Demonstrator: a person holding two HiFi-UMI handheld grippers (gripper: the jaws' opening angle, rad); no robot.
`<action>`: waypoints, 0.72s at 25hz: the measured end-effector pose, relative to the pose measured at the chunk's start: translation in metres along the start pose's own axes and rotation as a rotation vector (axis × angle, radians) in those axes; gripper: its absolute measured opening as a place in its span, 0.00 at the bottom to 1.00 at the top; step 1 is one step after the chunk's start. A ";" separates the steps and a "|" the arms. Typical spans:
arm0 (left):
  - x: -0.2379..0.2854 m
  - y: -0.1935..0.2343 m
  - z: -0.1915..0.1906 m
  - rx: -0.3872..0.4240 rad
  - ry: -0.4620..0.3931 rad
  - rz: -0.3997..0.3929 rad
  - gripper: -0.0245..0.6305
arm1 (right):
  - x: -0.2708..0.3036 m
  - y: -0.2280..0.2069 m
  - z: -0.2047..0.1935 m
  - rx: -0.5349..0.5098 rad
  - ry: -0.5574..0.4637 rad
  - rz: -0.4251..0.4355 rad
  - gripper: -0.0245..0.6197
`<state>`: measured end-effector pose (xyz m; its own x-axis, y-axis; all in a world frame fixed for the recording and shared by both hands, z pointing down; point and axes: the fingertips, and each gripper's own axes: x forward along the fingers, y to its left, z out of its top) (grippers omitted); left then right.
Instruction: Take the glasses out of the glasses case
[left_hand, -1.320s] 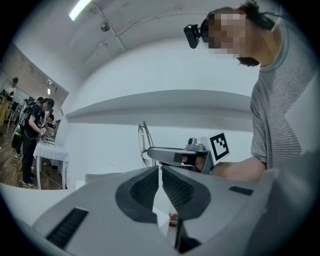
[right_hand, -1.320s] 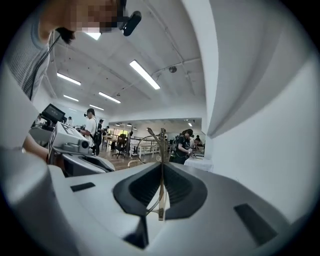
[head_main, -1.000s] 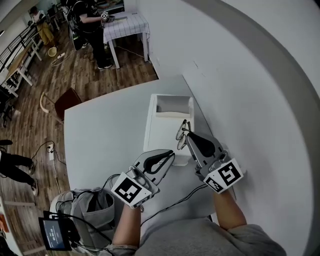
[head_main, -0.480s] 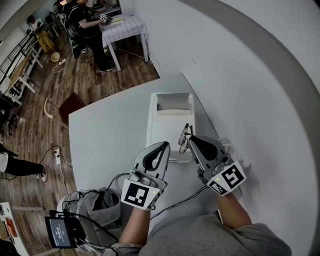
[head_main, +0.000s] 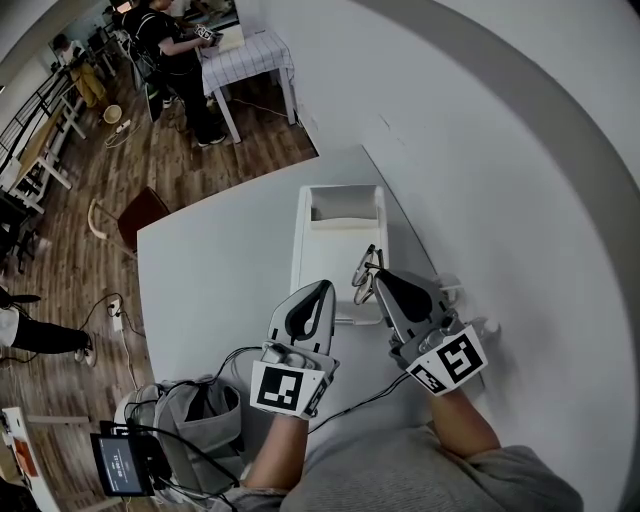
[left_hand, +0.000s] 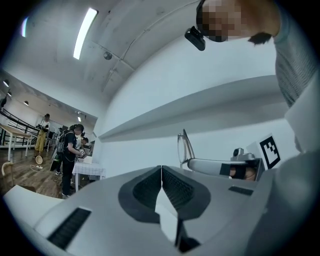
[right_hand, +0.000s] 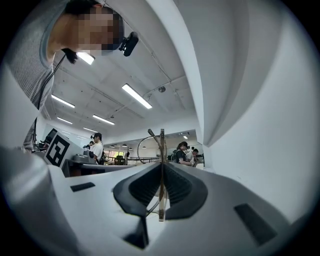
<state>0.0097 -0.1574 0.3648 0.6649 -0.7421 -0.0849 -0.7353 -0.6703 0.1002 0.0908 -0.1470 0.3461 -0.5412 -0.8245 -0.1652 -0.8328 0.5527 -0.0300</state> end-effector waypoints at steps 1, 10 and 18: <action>0.001 0.000 0.004 -0.002 -0.013 -0.001 0.06 | 0.000 0.001 0.000 0.001 0.000 0.002 0.08; -0.002 0.001 -0.004 -0.002 0.014 -0.003 0.06 | 0.001 0.000 -0.001 0.002 0.009 0.003 0.08; -0.002 -0.010 0.006 0.004 -0.039 -0.069 0.06 | 0.000 0.005 0.000 -0.008 0.009 0.021 0.08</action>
<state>0.0152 -0.1491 0.3575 0.7086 -0.6935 -0.1303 -0.6883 -0.7199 0.0888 0.0865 -0.1445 0.3460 -0.5594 -0.8139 -0.1568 -0.8223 0.5687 -0.0189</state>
